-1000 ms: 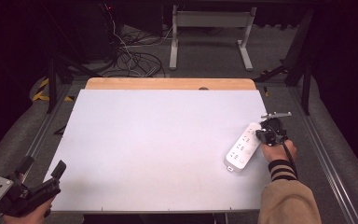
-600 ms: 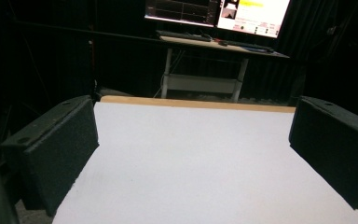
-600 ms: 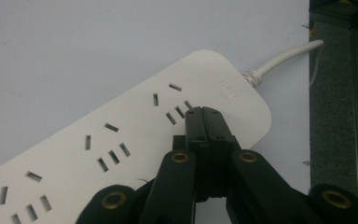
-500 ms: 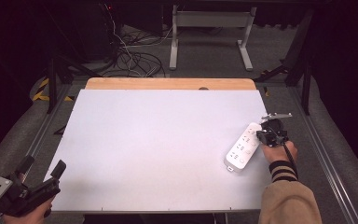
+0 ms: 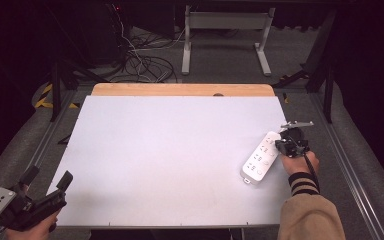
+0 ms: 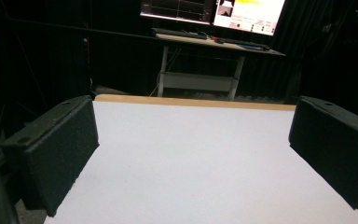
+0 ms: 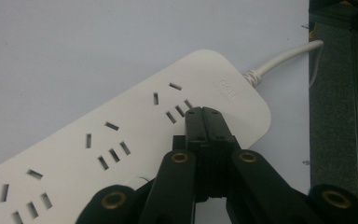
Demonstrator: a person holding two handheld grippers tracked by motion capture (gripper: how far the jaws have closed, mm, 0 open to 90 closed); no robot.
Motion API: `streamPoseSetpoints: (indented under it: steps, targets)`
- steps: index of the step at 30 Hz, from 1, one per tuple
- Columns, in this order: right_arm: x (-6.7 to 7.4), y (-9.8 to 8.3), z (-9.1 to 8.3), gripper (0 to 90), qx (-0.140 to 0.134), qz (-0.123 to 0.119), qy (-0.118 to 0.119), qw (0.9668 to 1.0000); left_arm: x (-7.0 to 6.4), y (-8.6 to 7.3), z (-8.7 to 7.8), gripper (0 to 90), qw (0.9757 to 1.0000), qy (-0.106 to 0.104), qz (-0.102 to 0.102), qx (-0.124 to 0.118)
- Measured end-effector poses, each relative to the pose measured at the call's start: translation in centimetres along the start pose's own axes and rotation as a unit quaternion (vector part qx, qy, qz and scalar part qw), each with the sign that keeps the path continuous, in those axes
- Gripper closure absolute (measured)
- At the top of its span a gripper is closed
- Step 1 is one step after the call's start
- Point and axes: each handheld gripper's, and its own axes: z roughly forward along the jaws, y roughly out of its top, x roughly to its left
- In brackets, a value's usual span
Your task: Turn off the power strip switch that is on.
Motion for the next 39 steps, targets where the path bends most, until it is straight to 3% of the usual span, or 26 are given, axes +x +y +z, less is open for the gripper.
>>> streamPoseSetpoints:
  steps: [8,31,37,39]
  targets:
    - [0.0,-0.2,-0.2,90.0,-0.019,0.000,0.004,0.9998,-0.1,0.0,0.3,1.8,1.0000,-0.003,0.000,0.002]
    - [-0.2,-0.4,-0.5,90.0,-0.019,-0.004,0.005,0.9998,-0.3,0.0,0.7,1.9,1.0000,-0.007,0.001,0.005]
    - [-1.1,-0.6,-2.5,90.0,-0.083,0.011,-0.003,0.9965,-0.5,0.0,1.2,1.9,0.9999,-0.015,-0.002,0.005]
    - [-1.5,-1.1,-3.7,90.0,-0.116,0.016,-0.008,0.9931,-0.7,0.1,1.7,1.9,0.9998,-0.021,0.000,0.006]
